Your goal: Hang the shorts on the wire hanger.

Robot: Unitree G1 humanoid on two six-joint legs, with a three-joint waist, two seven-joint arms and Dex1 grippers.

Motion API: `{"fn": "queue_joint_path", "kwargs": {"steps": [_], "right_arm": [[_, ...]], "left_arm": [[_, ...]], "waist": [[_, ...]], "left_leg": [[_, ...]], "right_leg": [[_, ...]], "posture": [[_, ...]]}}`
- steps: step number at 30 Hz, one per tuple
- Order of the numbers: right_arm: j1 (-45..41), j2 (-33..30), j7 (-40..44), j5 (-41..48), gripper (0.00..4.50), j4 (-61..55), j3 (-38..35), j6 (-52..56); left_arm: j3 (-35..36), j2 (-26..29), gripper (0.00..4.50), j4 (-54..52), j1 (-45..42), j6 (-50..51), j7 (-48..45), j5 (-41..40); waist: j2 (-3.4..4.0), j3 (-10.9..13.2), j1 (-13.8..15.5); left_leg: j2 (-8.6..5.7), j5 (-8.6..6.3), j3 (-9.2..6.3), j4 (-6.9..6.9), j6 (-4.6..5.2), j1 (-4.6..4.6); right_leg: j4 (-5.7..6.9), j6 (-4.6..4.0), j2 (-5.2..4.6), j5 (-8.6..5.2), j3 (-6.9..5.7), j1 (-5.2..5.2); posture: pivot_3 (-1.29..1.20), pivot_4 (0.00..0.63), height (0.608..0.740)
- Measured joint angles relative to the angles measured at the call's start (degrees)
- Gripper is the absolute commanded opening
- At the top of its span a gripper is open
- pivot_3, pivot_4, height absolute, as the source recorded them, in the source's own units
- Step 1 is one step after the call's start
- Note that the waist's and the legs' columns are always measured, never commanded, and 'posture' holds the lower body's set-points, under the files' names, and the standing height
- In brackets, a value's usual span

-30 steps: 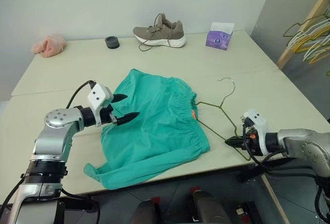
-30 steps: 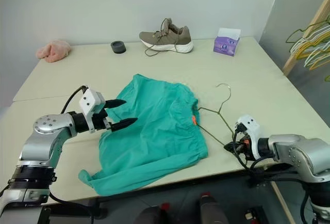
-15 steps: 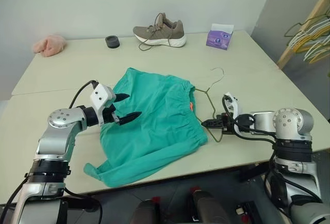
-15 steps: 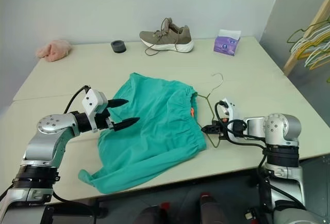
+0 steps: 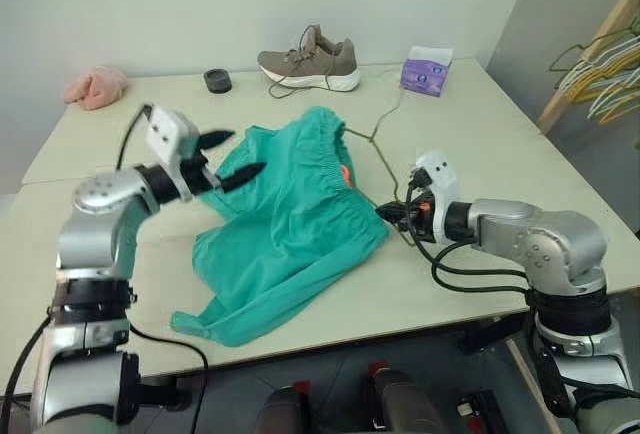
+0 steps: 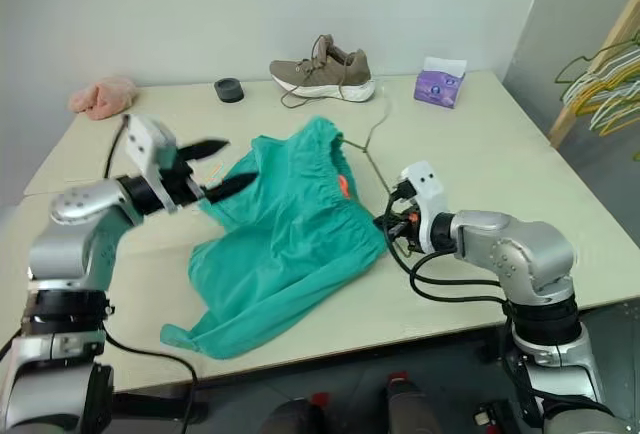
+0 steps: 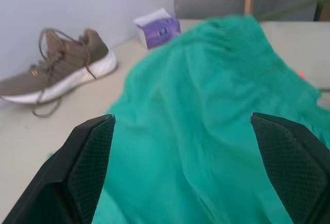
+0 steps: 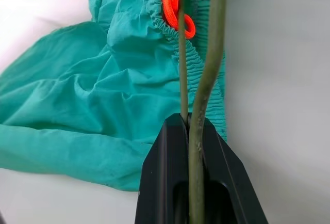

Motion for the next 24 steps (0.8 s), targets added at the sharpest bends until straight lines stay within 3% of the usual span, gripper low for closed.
{"fn": "queue_joint_path", "kwargs": {"steps": [4,9,17,24], "right_arm": [[-0.14,-1.95,1.83,-4.59,0.00,0.24,4.56,-6.49],[-0.11,-5.15,5.78,-8.83,0.00,-0.12,9.47,-12.24],[-0.11,-9.27,12.18,-16.08,0.00,-1.22,16.08,-21.72],[-0.13,-10.14,15.54,-21.02,0.00,-1.22,17.81,-27.27]], "left_arm": [[0.10,1.91,4.46,2.83,-3.67,-0.23,-3.10,-0.48],[-5.80,6.89,4.46,4.48,-5.30,-7.13,-12.78,4.12],[-13.00,6.52,4.46,12.88,-11.76,-19.67,-21.10,11.09],[-16.12,6.05,4.46,15.01,-12.19,-21.87,-26.82,12.94]], "waist": [[0.00,0.00,-0.53],[0.00,-0.01,-1.03],[-0.02,-0.02,-1.00],[-0.02,-0.04,-1.28]], "left_leg": [[0.00,0.00,0.01,-0.01,-0.01,-0.02],[-0.02,0.00,0.00,-0.02,-0.01,-0.02],[-0.05,0.00,0.05,0.01,-0.01,-0.04],[-0.03,0.00,0.07,0.02,-0.01,-0.10]], "right_leg": [[0.00,-0.01,0.00,0.00,0.02,-0.03],[0.01,-0.01,0.00,0.00,0.01,-0.05],[0.01,-0.01,0.07,0.00,0.03,-0.06],[0.05,-0.01,0.07,0.00,0.08,-0.17]], "posture": [[-0.15,0.090,0.740],[-0.15,0.084,0.740],[-0.16,0.079,0.740],[-0.17,0.078,0.740]]}}
